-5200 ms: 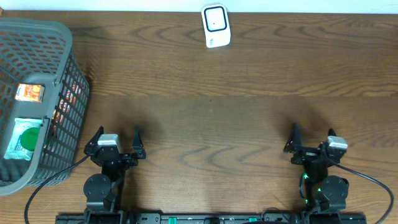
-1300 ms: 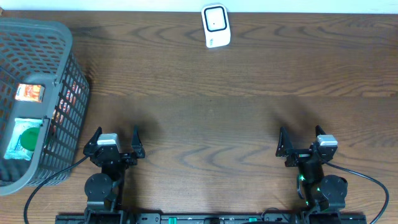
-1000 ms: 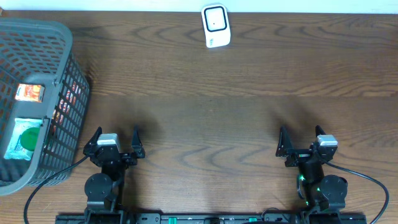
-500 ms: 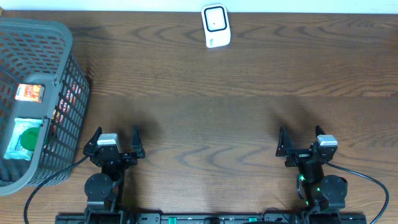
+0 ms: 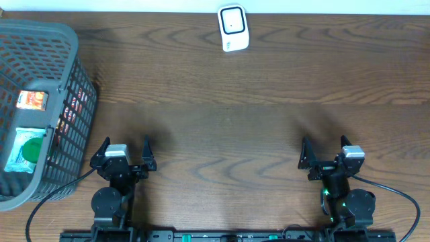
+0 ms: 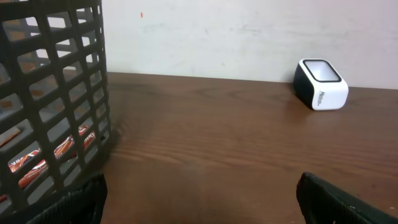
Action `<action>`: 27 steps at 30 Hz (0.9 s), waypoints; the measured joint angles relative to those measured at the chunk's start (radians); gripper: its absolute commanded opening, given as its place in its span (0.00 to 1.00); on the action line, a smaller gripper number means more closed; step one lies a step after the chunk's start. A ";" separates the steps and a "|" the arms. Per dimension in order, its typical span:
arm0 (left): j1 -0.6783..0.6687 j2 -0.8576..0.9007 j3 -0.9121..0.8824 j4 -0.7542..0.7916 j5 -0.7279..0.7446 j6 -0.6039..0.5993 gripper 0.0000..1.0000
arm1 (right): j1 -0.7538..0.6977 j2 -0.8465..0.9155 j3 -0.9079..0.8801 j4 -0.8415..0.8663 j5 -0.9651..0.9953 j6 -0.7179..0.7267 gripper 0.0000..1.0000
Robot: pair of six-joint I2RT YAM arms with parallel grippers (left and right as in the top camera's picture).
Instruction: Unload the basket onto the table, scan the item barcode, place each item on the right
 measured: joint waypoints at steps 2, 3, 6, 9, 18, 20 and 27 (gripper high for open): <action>0.000 0.000 0.000 0.000 0.000 0.000 0.98 | 0.000 0.000 0.000 0.000 0.000 0.000 0.99; 0.000 0.000 0.000 0.001 0.000 0.000 0.98 | 0.000 0.000 0.000 0.000 0.000 0.000 0.99; 0.000 0.000 0.000 0.009 0.000 0.000 0.98 | 0.000 0.000 0.000 0.000 0.000 0.000 0.99; 0.000 0.000 0.000 0.011 0.003 0.000 0.98 | 0.000 0.000 0.000 0.000 0.000 0.000 0.99; 0.000 0.000 0.001 0.008 0.057 0.000 0.98 | 0.000 0.000 0.000 0.000 0.000 0.000 0.99; 0.000 0.002 0.010 0.003 0.061 0.000 0.98 | 0.000 0.001 0.000 0.000 0.000 0.000 0.99; 0.000 0.038 0.061 0.009 0.064 0.000 0.98 | 0.000 0.001 0.000 0.000 0.000 0.000 0.99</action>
